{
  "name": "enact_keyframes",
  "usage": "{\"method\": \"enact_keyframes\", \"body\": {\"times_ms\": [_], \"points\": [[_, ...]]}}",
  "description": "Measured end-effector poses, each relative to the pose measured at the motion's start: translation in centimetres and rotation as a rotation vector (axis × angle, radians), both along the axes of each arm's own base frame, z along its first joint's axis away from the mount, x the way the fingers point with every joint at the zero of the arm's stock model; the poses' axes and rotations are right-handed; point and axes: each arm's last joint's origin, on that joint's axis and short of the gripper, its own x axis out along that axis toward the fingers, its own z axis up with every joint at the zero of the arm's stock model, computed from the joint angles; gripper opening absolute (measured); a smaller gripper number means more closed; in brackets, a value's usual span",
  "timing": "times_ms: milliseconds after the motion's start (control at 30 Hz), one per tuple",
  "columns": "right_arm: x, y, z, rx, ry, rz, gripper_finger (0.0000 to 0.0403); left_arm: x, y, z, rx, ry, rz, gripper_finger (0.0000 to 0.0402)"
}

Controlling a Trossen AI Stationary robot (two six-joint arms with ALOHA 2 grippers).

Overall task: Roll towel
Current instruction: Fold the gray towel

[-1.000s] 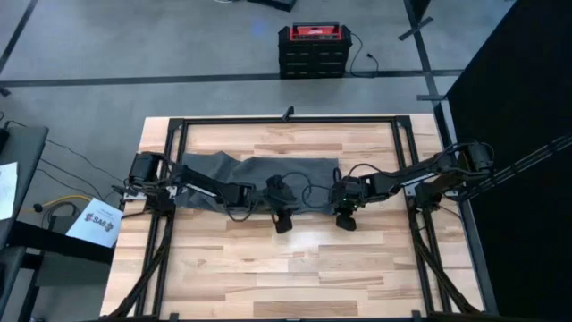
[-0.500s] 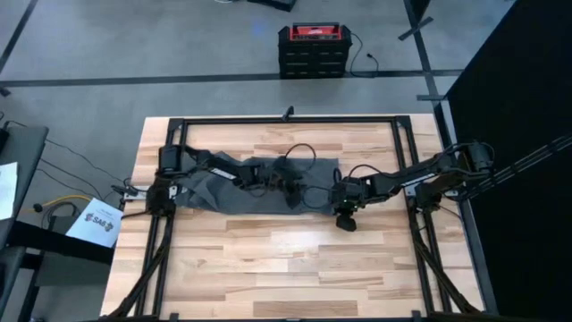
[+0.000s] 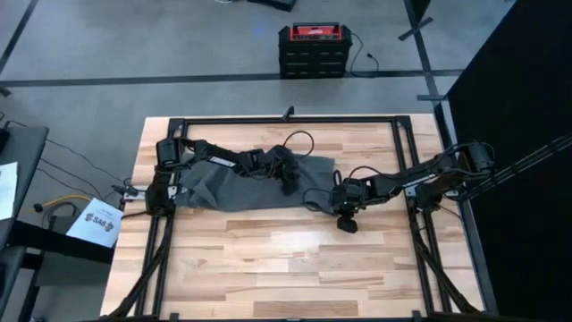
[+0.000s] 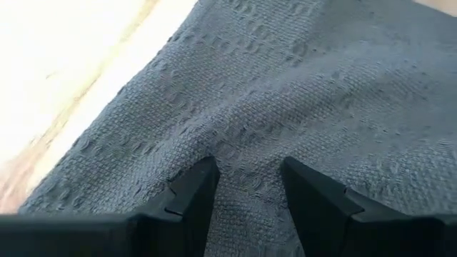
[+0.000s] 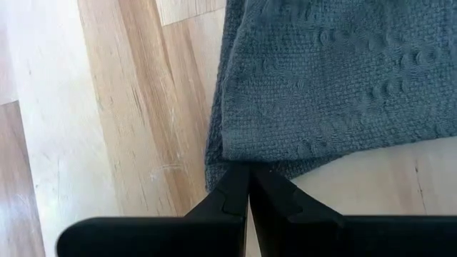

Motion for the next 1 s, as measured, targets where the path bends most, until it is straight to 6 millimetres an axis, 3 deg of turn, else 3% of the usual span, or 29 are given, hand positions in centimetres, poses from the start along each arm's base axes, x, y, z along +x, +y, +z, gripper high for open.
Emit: {"method": "enact_keyframes", "body": {"times_ms": [300, 467, 767, 867, 1000], "points": [[-0.1, -0.2, 0.0, 0.005, 0.007, 0.004, 0.0, -1.0, -2.4, 2.8, -0.005, 0.062, -0.176, 0.0152], [-0.1, -0.2, -0.1, 0.004, 0.005, 0.005, 0.0, -0.7, -3.7, 4.5, 0.028, 0.011, -0.227, 0.0152], [-0.4, -0.1, 0.4, 0.002, 0.042, 0.007, 0.0, 0.2, -5.7, 2.2, 0.01, 0.02, -0.265, 0.0152], [-0.6, 0.1, 1.5, -0.001, 0.082, 0.018, 0.0, 0.4, -5.5, 1.7, 0.0, 0.028, -0.256, 0.0152], [-0.2, 0.2, 3.8, -0.004, 0.01, 0.035, 0.0, 0.3, -5.4, 1.5, -0.003, 0.043, -0.249, 0.0152]]}}
